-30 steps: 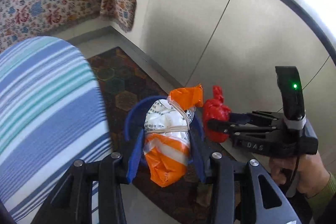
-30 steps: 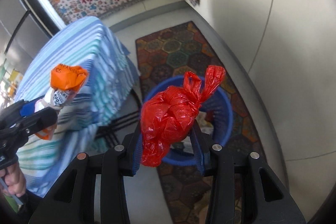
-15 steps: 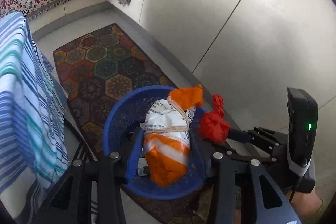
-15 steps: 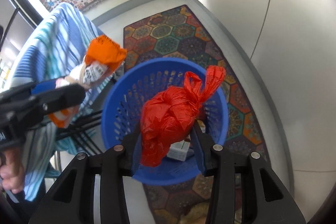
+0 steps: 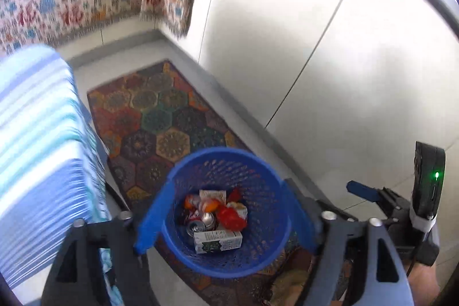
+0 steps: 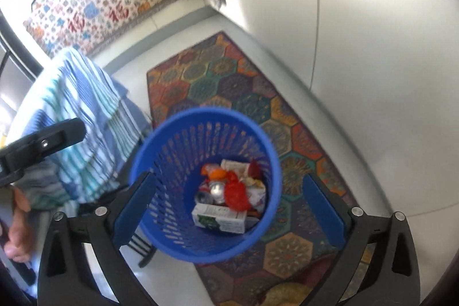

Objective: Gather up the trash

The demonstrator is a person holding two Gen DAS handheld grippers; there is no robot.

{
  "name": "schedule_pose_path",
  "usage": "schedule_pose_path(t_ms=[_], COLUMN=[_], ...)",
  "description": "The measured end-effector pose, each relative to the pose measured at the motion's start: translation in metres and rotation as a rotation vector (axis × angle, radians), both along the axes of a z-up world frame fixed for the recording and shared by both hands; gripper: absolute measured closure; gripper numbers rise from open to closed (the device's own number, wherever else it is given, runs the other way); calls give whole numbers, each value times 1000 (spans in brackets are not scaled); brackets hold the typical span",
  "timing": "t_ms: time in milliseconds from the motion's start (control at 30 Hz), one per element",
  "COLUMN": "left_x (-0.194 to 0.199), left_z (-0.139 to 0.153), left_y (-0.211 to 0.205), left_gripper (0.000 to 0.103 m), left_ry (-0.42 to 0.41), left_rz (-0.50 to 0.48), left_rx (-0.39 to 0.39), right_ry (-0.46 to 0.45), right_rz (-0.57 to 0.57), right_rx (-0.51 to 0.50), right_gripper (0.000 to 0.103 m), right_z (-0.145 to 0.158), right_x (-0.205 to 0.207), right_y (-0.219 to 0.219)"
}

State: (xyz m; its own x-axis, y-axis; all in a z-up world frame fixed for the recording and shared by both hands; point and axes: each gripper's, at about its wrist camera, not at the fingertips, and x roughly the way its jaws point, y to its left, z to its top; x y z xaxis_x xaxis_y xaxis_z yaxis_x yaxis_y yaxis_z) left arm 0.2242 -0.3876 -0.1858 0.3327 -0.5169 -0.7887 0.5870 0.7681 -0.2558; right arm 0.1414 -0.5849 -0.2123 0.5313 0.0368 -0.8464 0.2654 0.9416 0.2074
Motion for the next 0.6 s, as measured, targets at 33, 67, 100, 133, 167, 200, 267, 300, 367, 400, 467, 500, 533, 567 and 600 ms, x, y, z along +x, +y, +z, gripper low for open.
schedule_pose_path(t_ms=[33,67,100,133,167,200,267,300,367,400,467,500,533,567,600], left_x=[-9,-15,-24,-35,-44,-53,-74,-84,-103,-112,-125,-130,-135,-139,-142], left_z=[12,19,28,36,41,46,53,55,60,62,68,72,76,81,85], left_y=[5,7,12,16,21,24,32,35,39,43,50,54,58,63,67], left_gripper=[9,5,0,0,0,0,0,0,0,0,0,0,0,0,0], left_ry=[-13,-21,-36,-59,-79,-91,-120,-140,-183,-200,-227,-236,-244,-251,-265], left_rz=[-10,-19,-26,-23,-19,-16,-28,-32,-48,-51,-43,-38,-34,-26,-3], left_rx=[-3,-4,7,23,28,34,64,84,114,125,135,135,131,130,141], right_ry=[-4,-7,-10,-5,-2,-5,-15,-21,-30,-32,-40,-42,-42,-42,-43], right_rz=[-9,-16,-26,-35,-46,-60,-92,-96,-94,-104,-113,-111,-109,-111,-113], right_rx=[-19,-36,-57,-72,-91,-102,-120,-117,-77,-70,-98,-113,-123,-125,-124], right_gripper=[1,0,0,0,0,0,0,0,0,0,0,0,0,0,0], right_z=[15,25,38,47,58,67,82,87,94,97,103,106,108,111,113], right_x=[-7,-11,-19,-25,-34,-42,-63,-72,-88,-96,-109,-114,-119,-123,-127], right_y=[3,5,9,13,18,22,31,34,42,45,54,59,64,68,70])
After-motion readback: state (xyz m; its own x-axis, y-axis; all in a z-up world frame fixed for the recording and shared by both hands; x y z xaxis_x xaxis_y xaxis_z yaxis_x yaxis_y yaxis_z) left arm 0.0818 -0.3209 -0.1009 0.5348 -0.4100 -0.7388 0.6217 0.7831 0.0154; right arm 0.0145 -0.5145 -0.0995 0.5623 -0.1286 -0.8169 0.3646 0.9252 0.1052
